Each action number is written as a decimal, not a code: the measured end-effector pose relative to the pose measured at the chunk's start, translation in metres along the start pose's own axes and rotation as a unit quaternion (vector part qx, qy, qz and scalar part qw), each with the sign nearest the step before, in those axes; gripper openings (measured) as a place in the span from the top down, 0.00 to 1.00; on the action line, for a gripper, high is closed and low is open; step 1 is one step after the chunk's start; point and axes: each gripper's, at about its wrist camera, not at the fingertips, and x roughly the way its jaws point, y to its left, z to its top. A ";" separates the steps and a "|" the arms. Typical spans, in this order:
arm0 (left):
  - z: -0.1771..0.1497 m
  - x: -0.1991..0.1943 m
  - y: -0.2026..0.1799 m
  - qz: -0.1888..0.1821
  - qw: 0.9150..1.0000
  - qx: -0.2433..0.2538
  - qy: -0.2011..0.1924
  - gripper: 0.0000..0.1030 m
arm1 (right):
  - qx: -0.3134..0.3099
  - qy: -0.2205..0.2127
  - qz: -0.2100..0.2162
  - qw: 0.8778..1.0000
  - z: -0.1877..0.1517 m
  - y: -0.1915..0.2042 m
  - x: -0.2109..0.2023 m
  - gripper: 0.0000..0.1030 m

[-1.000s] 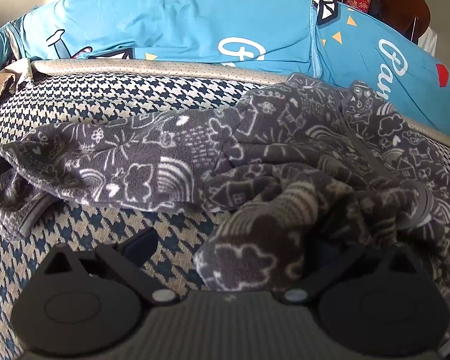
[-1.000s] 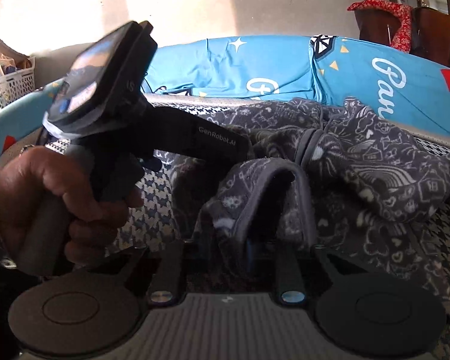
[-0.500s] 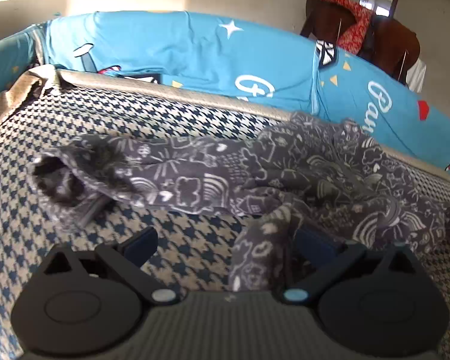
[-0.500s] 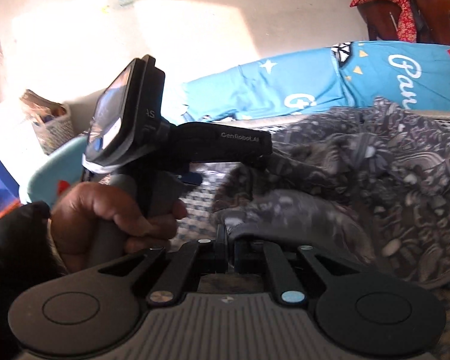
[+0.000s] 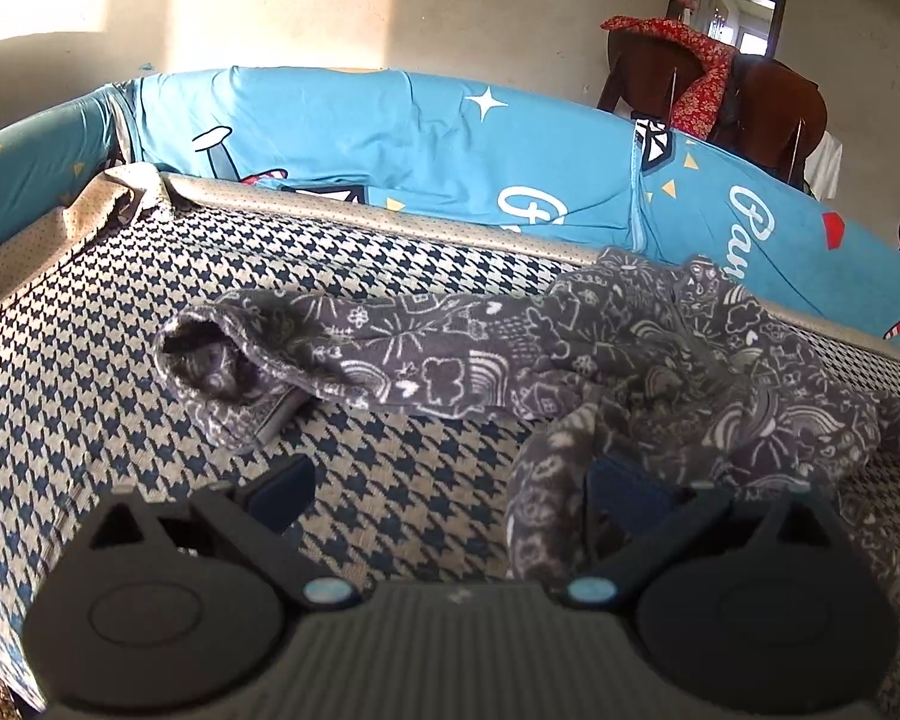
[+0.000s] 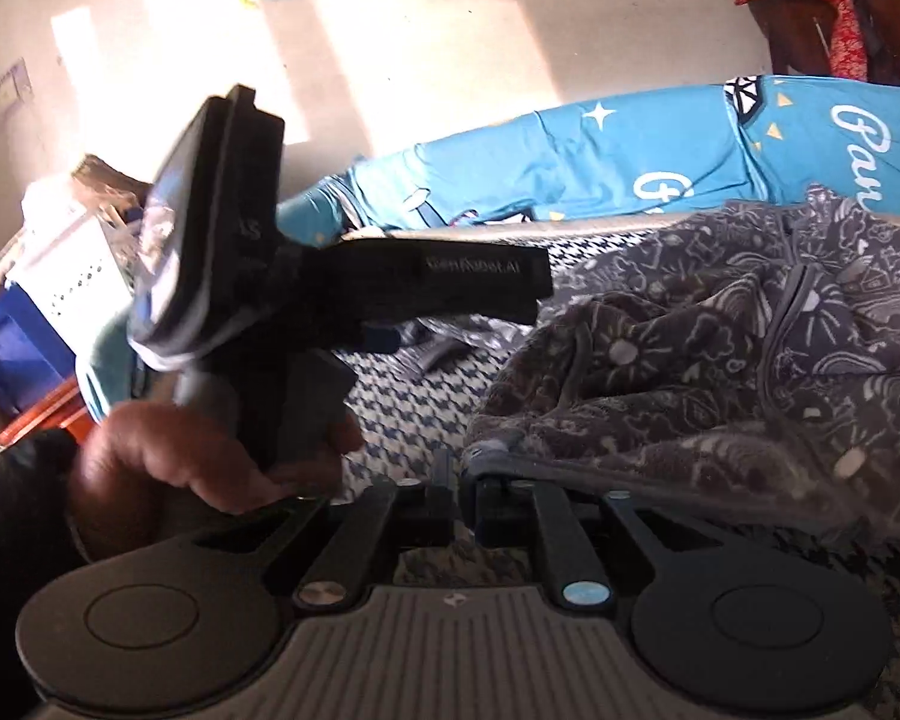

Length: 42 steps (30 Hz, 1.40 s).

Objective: Fold clothes

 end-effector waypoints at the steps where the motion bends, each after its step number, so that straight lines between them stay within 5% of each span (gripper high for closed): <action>1: -0.002 0.000 -0.001 -0.001 1.000 0.000 0.002 0.01 | 0.000 0.005 -0.004 1.000 -0.002 -0.002 0.001 0.86; 14: -0.020 -0.012 -0.039 -0.033 0.998 0.060 -0.013 0.01 | -0.030 0.000 -0.030 0.999 -0.019 -0.015 -0.051 0.66; 20: -0.039 -0.019 -0.059 -0.054 0.993 0.103 -0.003 0.01 | -0.018 -0.009 -0.101 0.995 -0.024 -0.053 -0.081 0.63; 27: -0.063 -0.027 -0.081 -0.077 0.986 0.146 0.008 0.01 | 0.047 -0.023 -0.220 0.974 -0.029 -0.120 -0.106 0.63; 34: -0.077 -0.033 -0.094 -0.083 0.980 0.180 0.014 0.00 | 0.069 -0.015 -0.280 0.957 -0.033 -0.159 -0.110 0.63; 42: -0.090 -0.039 -0.102 -0.092 0.973 0.210 0.023 0.00 | 0.062 0.022 -0.303 0.951 -0.036 -0.180 -0.090 0.63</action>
